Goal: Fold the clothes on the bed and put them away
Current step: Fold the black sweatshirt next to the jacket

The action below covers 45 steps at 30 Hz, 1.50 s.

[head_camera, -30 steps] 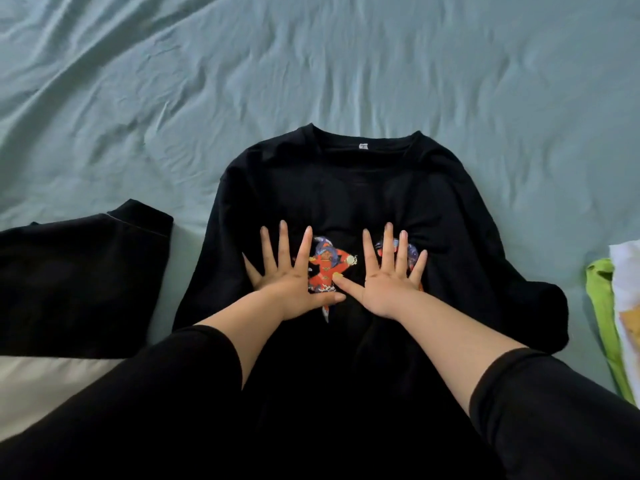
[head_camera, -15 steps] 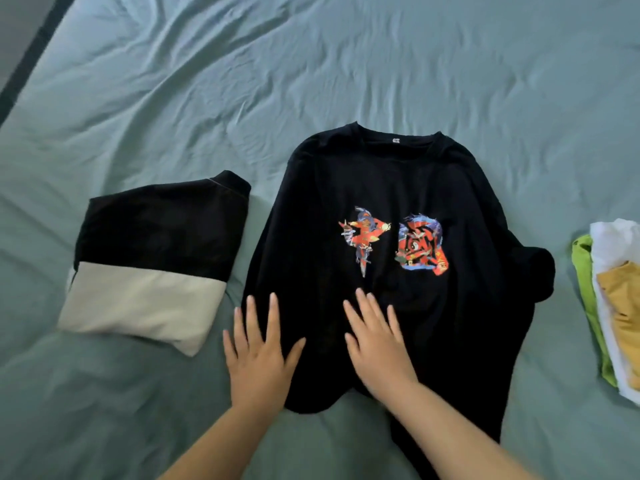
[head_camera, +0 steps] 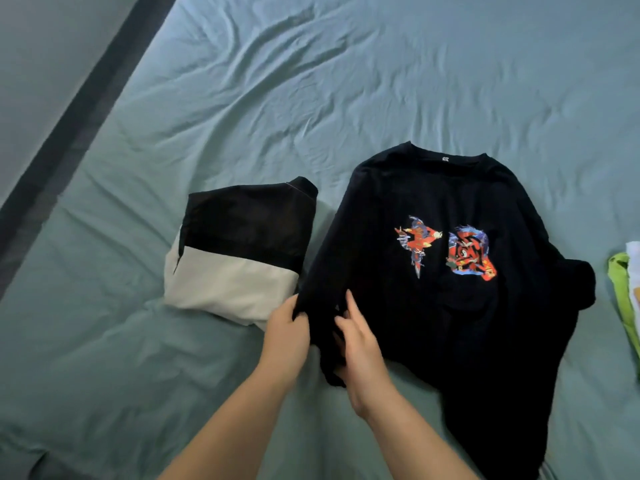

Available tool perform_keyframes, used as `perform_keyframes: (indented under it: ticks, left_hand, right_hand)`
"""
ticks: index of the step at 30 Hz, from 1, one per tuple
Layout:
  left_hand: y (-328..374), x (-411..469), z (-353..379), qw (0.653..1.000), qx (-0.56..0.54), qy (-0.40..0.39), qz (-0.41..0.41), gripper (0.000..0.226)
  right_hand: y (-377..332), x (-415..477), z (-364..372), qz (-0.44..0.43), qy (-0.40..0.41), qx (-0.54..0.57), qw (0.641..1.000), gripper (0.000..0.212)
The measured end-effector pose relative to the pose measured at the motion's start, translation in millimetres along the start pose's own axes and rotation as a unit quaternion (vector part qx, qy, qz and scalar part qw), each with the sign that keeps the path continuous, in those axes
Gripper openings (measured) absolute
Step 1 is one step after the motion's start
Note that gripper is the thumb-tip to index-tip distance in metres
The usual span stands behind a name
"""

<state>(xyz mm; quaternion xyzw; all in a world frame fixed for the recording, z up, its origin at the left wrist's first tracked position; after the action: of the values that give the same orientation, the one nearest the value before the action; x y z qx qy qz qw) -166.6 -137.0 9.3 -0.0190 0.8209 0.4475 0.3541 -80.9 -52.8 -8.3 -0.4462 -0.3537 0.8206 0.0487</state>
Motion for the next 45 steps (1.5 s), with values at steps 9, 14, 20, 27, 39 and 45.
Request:
perform_keyframes:
  ticks: [9,14,20,27,39,45]
  left_hand:
    - [122.7,-12.6,-90.8,0.924,0.241,0.130,0.265,0.043]
    - [118.8,21.8,-130.3,0.871,0.416,0.146,0.216,0.052]
    - [21.1,52.9,-98.3,0.833,0.542,-0.097,0.058,0.057]
    - [14.9,20.9,-28.9,0.815,0.572,-0.013,0.092,0.060]
    - [26.8,-54.7,230.6,0.887,0.410,-0.181,0.107,0.057]
    - [13.6,-55.3,319.7,0.867,0.428,-0.251,0.041,0.050]
  right_hand:
    - [-57.5,15.5,144.6,0.063,-0.030,0.338,0.939,0.028]
    - [-45.3,25.3,204.9,0.166,-0.076,0.314,0.932,0.034]
    - [-0.3,34.3,122.6,0.176,0.013,0.038,0.984,0.033]
    - [-32.5,-0.8,-61.9,0.084,0.153,-0.051,0.983,0.011]
    - [-115.1,-23.1,-338.3,0.033,0.325,-0.296,0.898,0.053]
    - [-93.6,-3.3,-367.6,0.063,0.252,-0.165,0.951,0.055]
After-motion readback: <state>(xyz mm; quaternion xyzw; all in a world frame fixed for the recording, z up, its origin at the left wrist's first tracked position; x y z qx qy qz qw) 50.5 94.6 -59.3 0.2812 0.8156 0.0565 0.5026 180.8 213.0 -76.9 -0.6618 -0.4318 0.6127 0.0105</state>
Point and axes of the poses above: each hand's wrist, its own x-axis towards the middle knuckle, its own z-axis out of the palm, y = z × x, the point moved 8 cm from there along x, towards the middle knuckle, and after that the axes turned 15 degrees about x, right-handed, at the moved point
